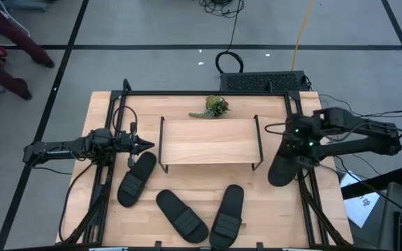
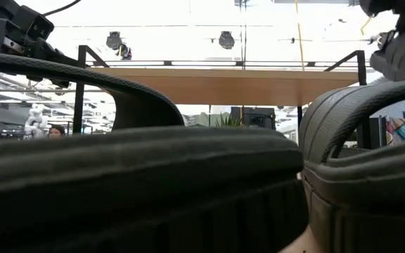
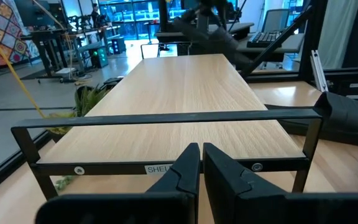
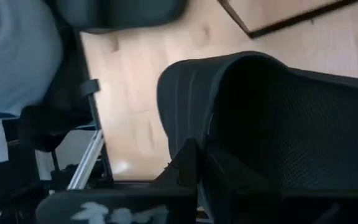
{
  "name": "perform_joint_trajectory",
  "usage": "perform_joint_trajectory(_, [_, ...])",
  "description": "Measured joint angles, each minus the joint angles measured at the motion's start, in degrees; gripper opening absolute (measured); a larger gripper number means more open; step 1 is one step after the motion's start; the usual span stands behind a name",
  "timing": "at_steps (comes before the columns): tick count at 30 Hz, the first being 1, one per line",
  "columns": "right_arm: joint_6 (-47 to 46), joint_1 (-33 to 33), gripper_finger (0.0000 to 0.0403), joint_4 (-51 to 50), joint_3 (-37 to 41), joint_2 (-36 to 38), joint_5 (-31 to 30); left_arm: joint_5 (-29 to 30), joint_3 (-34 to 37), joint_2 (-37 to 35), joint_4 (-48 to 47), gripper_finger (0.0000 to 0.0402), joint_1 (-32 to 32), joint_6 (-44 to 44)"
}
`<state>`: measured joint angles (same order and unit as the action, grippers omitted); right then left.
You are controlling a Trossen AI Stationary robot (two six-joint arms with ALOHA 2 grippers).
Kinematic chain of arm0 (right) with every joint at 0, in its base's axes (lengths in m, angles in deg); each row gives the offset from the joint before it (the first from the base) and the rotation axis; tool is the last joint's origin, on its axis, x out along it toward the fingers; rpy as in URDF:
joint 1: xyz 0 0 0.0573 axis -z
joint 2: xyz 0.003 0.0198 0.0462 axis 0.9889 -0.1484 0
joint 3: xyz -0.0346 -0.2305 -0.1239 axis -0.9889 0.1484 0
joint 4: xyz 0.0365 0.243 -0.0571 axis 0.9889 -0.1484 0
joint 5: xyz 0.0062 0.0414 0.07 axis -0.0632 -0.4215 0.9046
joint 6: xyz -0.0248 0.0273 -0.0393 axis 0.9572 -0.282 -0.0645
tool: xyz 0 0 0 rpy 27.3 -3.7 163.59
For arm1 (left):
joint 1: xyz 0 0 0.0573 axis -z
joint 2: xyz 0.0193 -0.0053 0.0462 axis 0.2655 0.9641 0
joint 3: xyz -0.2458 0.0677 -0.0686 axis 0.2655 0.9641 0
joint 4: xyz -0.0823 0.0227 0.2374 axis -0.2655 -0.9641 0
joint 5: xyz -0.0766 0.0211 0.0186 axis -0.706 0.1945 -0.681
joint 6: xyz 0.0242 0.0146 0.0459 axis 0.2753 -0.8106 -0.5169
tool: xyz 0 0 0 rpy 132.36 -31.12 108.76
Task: Pick and place slides into the shelf
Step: Put the black slipper on the shelf
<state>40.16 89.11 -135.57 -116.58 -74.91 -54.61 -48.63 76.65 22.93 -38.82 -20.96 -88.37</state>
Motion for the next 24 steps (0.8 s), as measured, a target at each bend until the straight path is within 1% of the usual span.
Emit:
perform_joint_trajectory(3, [2.7, -0.3, 0.0001, 0.2, -3.0, -0.1, 0.1, 0.0, 0.0, 0.0, 0.0, 0.0026, 0.0, 0.8])
perform_joint_trajectory(6, [4.1, -1.1, 0.0000, 0.3, -5.5, -0.9, -1.5, 0.0, 0.0, 0.0, 0.0, 0.0026, 0.0, 0.9])
perform_joint_trajectory(11, [6.6, -1.8, 0.0000, 0.3, -10.2, -4.9, -2.7, 0.0, 0.0, 0.0, 0.0, 0.0026, 0.0, 0.9])
perform_joint_trajectory(13, [7.6, -1.8, 0.0000, 0.4, -12.9, -7.2, -2.3, 0.0, 0.0, 0.0, 0.0, 0.0026, 0.0, 1.0])
perform_joint_trajectory(17, [10.9, -1.8, 0.0000, -0.3, -19.5, -12.3, 0.4, 0.0, 0.0, 0.0, 0.0, 0.0026, 0.0, 1.0])
perform_joint_trajectory(20, [13.9, -1.7, 0.0000, -1.9, -25.7, -17.4, 0.6, 0.0, 0.0, 0.0, 0.0, 0.0026, 0.0, 1.0])
perform_joint_trajectory(24, [17.8, -1.0, 0.0000, -5.4, -33.7, -25.3, 3.0, 0.0, 0.0, 0.0, 0.0, 0.0026, 0.0, 1.0])
